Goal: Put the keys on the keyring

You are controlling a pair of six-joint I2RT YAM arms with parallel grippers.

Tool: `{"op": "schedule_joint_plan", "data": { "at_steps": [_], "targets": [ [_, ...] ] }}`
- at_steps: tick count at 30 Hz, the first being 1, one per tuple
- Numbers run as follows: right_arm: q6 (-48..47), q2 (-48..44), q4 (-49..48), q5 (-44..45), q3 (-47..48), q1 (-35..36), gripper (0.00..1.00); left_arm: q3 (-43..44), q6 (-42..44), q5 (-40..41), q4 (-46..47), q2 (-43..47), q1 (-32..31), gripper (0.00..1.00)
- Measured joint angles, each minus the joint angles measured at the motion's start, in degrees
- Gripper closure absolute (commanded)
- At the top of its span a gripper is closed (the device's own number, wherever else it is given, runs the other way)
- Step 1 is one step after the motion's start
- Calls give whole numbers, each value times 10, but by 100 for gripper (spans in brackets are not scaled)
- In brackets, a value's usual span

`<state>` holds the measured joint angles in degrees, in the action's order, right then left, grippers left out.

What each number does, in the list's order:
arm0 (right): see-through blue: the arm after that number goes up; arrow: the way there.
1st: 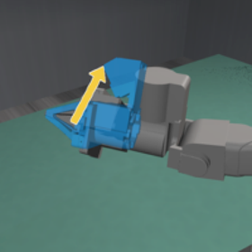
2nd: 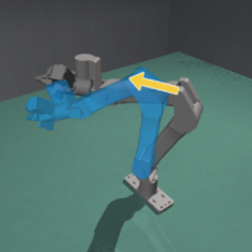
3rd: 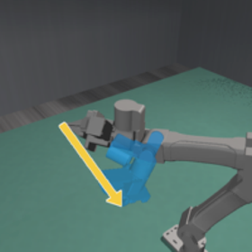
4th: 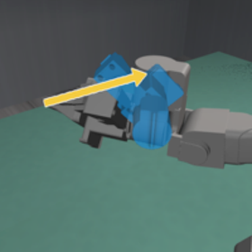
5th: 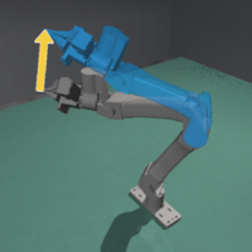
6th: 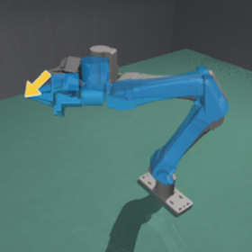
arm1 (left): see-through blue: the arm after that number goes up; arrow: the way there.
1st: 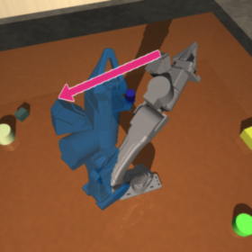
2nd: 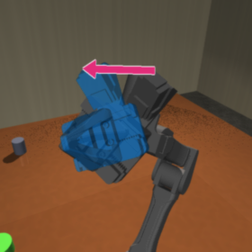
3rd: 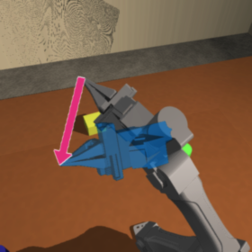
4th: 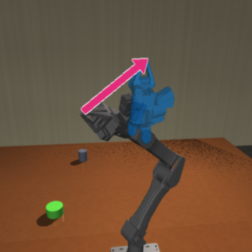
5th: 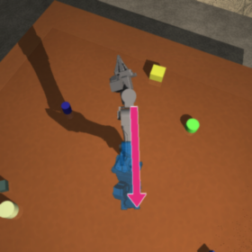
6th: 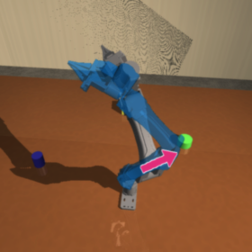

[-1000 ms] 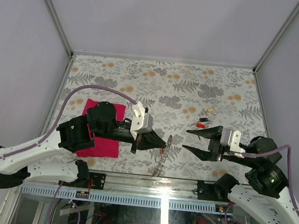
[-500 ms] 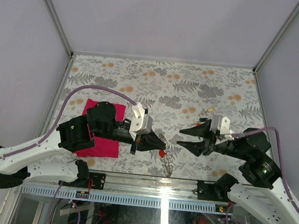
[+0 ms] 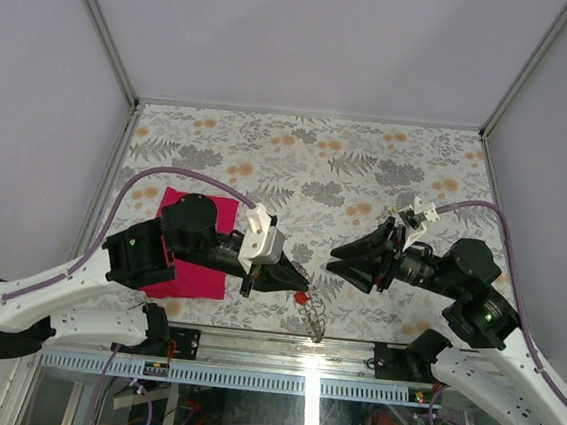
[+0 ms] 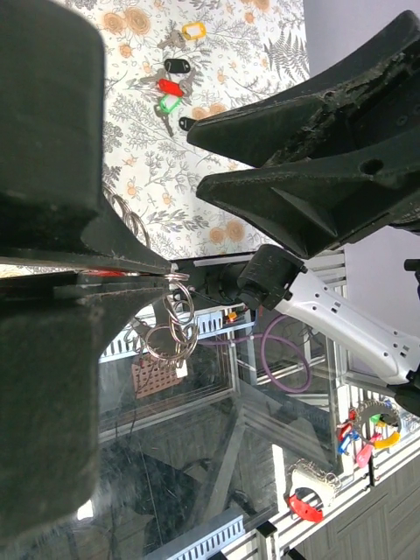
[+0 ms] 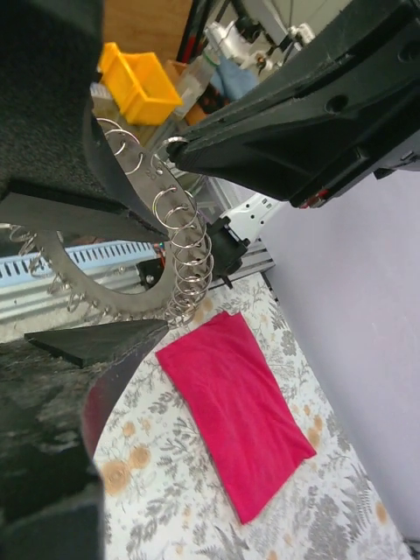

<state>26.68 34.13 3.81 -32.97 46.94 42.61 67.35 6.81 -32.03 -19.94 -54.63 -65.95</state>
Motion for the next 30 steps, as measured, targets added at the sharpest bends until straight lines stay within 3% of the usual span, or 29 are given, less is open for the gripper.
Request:
{"op": "schedule_joint_plan", "data": {
  "at_steps": [24, 30],
  "targets": [
    [240, -19, -106, 14, -110, 0, 55, 33, 34, -13, -62, -24, 0, 100],
    [276, -15, -152, -16, -127, 0, 61, 41, 42, -13, -75, -34, 0, 100]
  ]
}}
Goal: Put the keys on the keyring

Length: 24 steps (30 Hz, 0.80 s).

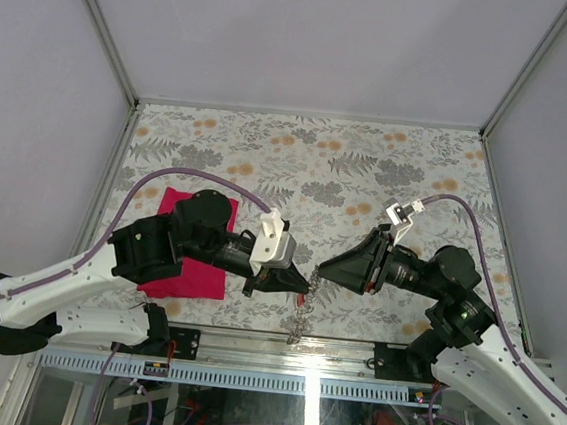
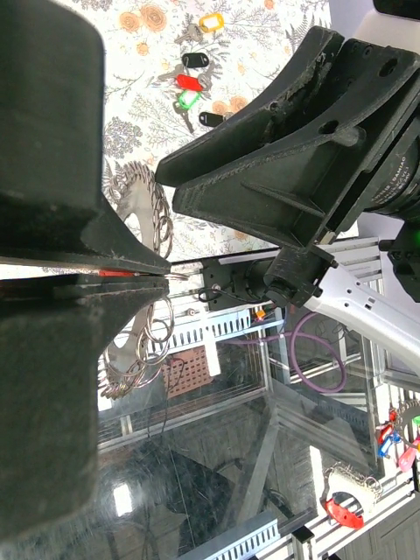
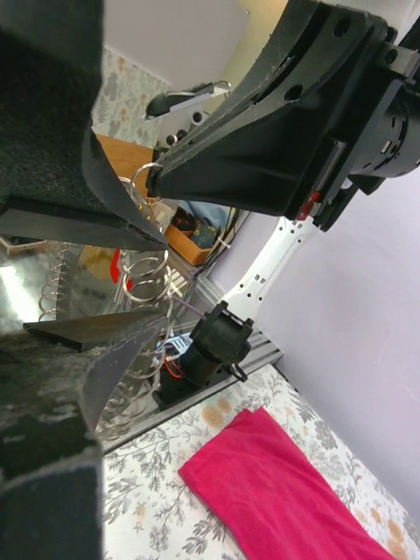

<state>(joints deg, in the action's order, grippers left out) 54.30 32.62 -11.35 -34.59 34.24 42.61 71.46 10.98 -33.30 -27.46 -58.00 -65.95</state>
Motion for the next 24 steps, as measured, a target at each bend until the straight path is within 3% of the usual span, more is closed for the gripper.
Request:
{"op": "schedule_joint_plan", "data": {
  "at_steps": [7, 16, 24],
  "targets": [
    [20, 13, -33, -26, -7, 0, 69, 3, 5, 0, -2, -7, 0, 100],
    [15, 8, -21, -34, -8, 0, 67, 9, 9, 1, -5, -9, 0, 100],
    [5, -3, -5, -35, -8, 0, 78, 9, 11, 1, -8, -9, 0, 100]
  ]
}}
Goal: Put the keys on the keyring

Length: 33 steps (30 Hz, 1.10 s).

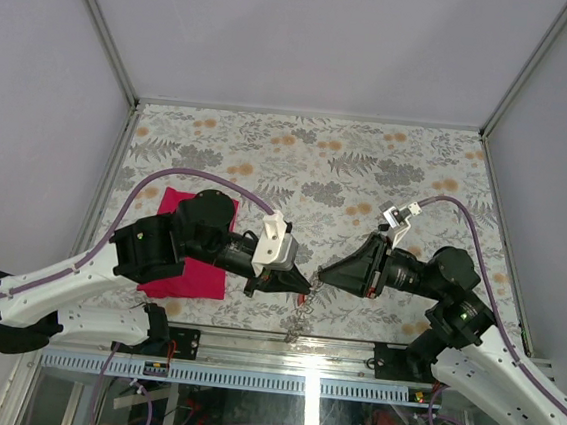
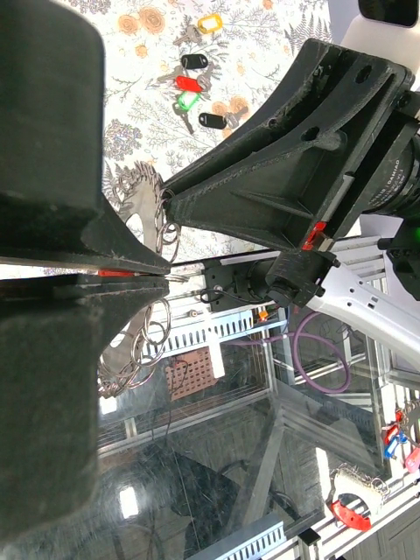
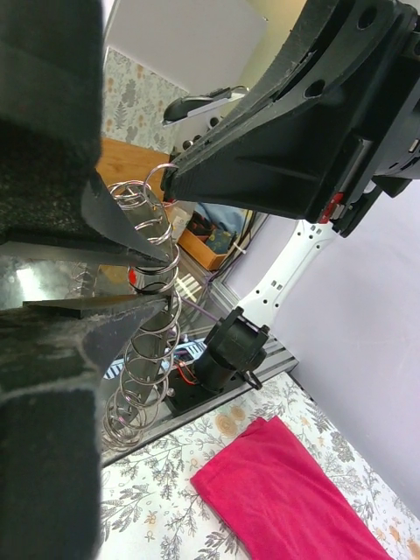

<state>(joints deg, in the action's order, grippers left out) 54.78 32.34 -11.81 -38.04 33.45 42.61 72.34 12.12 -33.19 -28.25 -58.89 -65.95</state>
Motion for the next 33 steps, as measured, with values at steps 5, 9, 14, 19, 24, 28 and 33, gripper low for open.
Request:
{"op": "schedule_joint_plan", "data": {
  "at_steps": [5, 9, 14, 19, 24, 28, 33],
  "targets": [
    [-1, -4, 0, 0, 0, 0, 92, 0, 0, 0, -2, 0, 0, 100],
    [-4, -7, 0, 0, 0, 0, 100, 0, 0, 3, -3, 0, 0, 100],
    [-28, -21, 12, 9, 3, 0, 100, 0, 0, 7, -6, 0, 0, 100],
    [-73, -46, 28, 24, 18, 0, 100, -2, -1, 10, -5, 3, 0, 91],
    [-117, -49, 34, 26, 33, 0, 100, -10, -9, 11, 7, 10, 0, 75],
    [-173, -46, 50, 25, 53, 0, 100, -18, -17, 10, 23, 15, 0, 69],
    [-266, -44, 92, 23, 92, 0, 100, -39, -32, 11, 52, 32, 0, 67]
  ]
}}
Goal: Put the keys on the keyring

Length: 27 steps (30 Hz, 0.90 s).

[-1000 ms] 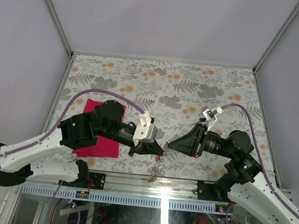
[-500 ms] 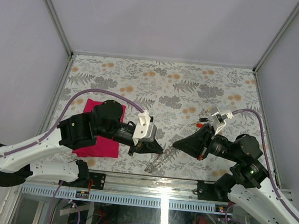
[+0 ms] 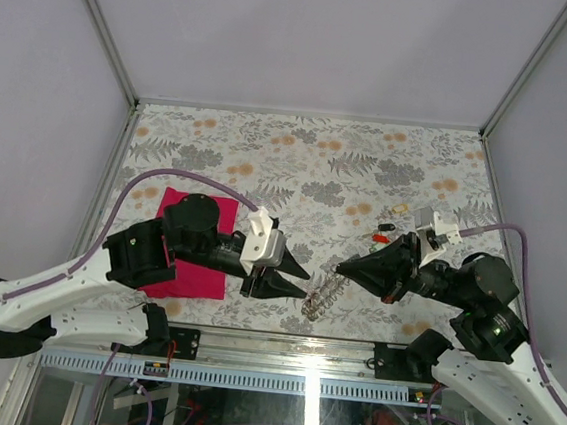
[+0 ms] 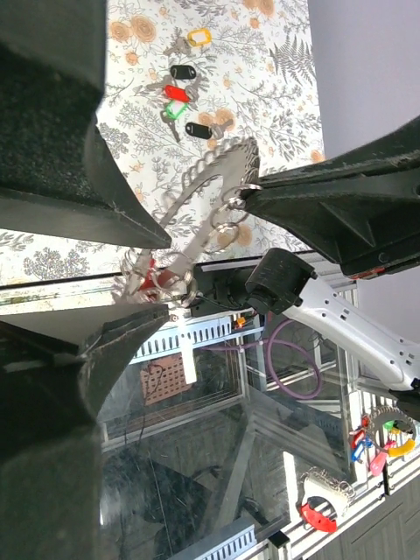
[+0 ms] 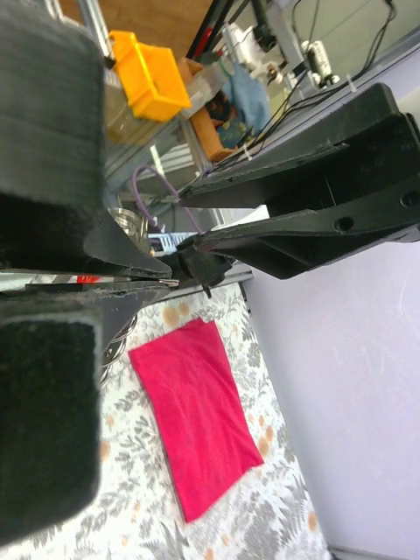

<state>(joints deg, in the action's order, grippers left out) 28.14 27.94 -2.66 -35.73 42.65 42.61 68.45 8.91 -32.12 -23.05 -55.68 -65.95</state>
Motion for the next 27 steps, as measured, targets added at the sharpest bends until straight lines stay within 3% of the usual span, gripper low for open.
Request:
{"op": "schedule_joint_plan", "data": {
  "at_steps": [10, 21, 27],
  "targets": [
    [-105, 9, 32, -40, 29, 0, 100, -50, -54, 72, 98, 32, 0, 66],
    [-119, 12, 31, -67, 29, 0, 100, -57, -75, 89, 149, 13, 0, 77],
    [-118, 14, 23, -70, 31, 0, 100, -57, -78, 89, 150, 2, 0, 74]
  ]
}}
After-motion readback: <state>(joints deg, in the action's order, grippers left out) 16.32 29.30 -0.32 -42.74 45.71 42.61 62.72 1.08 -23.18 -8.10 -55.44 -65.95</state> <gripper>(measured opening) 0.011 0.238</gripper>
